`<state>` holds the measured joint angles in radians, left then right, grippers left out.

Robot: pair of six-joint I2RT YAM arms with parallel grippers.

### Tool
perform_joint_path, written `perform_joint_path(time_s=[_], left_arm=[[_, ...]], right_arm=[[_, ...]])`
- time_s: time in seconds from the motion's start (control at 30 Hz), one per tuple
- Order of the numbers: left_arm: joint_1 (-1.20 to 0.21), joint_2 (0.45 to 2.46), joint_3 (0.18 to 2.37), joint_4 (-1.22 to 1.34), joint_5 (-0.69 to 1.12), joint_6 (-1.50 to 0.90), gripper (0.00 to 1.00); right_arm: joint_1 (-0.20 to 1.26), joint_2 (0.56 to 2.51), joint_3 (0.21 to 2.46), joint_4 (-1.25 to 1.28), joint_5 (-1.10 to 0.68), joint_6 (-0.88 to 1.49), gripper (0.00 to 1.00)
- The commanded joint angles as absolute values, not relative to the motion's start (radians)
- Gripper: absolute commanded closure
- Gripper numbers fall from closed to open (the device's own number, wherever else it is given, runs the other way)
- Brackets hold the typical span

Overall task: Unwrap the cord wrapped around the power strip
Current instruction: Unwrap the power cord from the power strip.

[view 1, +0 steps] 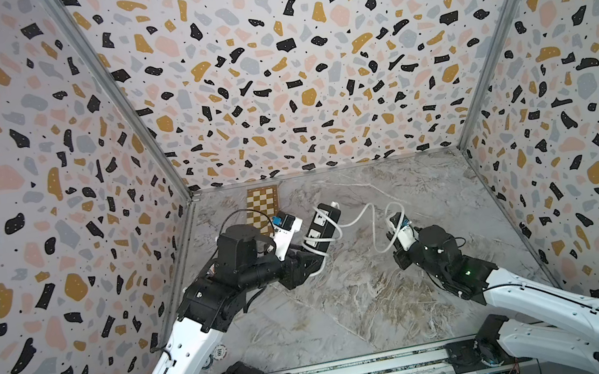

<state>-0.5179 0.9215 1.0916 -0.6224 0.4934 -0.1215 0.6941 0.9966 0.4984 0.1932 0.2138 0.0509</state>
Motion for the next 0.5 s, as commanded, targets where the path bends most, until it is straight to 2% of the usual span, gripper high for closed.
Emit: perform_joint_path(time_s=[0.0,0.23,0.47], left_arm=[[-0.514,0.911,1.165,-0.494,0.482,-0.15,1.0],[-0.512,0.921,1.252,-0.526,0.457,-0.151,1.0],[-0.51,0.91,1.273,-0.553,0.413,-0.143,1.0]], right_arm=[[0.685,1.055,0.511,0.245,0.305,0.12,1.0],[0.572,1.28,0.636,0.24,0.44,0.057,1.0],[0.428,1.476,0.853,0.286,0.585,-0.168,1.0]])
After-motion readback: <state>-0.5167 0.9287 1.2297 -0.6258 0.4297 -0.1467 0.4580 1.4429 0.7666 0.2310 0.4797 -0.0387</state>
